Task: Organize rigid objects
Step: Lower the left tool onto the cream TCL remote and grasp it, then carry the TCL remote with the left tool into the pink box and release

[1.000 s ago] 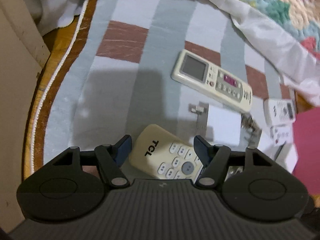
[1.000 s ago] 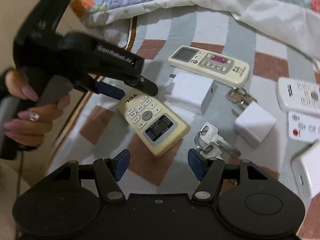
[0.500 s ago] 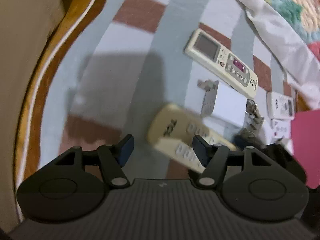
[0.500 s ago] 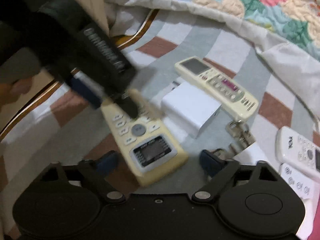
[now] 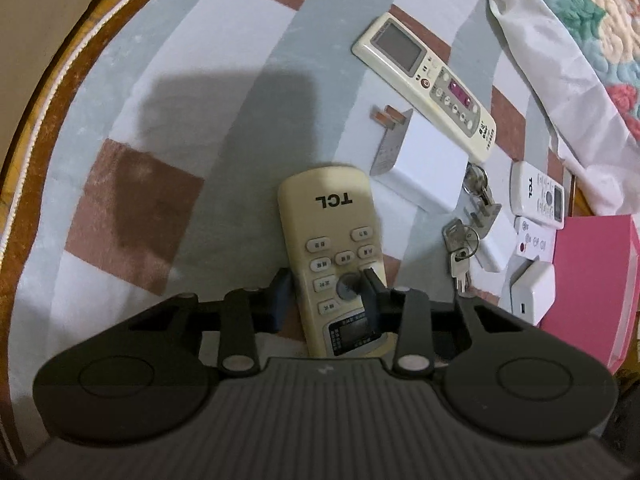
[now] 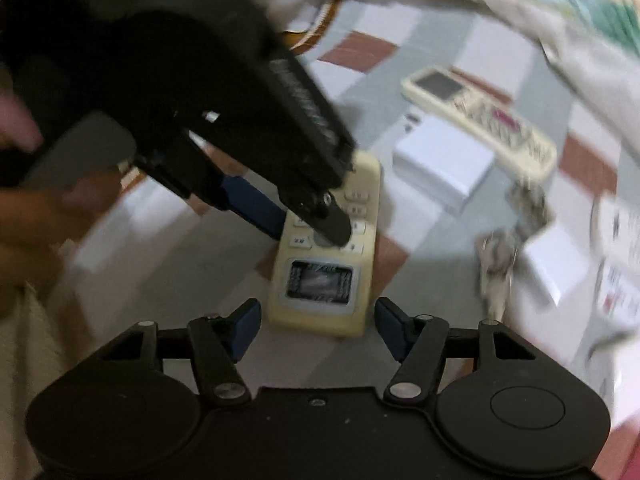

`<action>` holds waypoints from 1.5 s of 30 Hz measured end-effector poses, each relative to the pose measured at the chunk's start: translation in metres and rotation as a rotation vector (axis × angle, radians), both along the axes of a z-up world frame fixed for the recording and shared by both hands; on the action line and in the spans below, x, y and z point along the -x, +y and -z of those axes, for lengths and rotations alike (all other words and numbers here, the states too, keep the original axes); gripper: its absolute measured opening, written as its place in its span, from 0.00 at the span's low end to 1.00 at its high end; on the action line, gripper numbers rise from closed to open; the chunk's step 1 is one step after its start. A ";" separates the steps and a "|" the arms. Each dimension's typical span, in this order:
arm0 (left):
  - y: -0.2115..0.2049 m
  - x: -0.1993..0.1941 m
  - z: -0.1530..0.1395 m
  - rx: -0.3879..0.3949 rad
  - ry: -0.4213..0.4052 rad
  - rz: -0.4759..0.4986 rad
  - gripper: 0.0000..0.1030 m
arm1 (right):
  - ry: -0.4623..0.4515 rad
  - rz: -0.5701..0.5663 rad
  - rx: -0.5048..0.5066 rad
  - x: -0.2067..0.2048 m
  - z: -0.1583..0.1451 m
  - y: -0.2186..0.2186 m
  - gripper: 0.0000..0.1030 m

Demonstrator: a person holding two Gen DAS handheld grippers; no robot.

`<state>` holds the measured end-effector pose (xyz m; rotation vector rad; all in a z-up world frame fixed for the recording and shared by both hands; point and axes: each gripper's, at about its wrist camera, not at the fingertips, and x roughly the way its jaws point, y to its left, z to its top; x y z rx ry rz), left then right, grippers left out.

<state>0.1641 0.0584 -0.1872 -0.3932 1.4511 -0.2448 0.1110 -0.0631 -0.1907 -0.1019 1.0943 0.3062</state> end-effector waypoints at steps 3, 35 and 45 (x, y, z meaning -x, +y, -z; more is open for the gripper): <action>0.000 0.001 0.000 0.000 -0.007 -0.010 0.38 | -0.050 0.000 0.020 -0.007 0.004 0.007 0.66; -0.101 0.102 -0.130 0.034 -0.422 0.345 0.35 | -0.292 0.245 -0.057 0.087 -0.116 -0.077 0.61; -0.211 0.114 -0.177 0.143 -0.451 0.572 0.35 | -0.341 0.463 0.036 0.145 -0.166 -0.159 0.60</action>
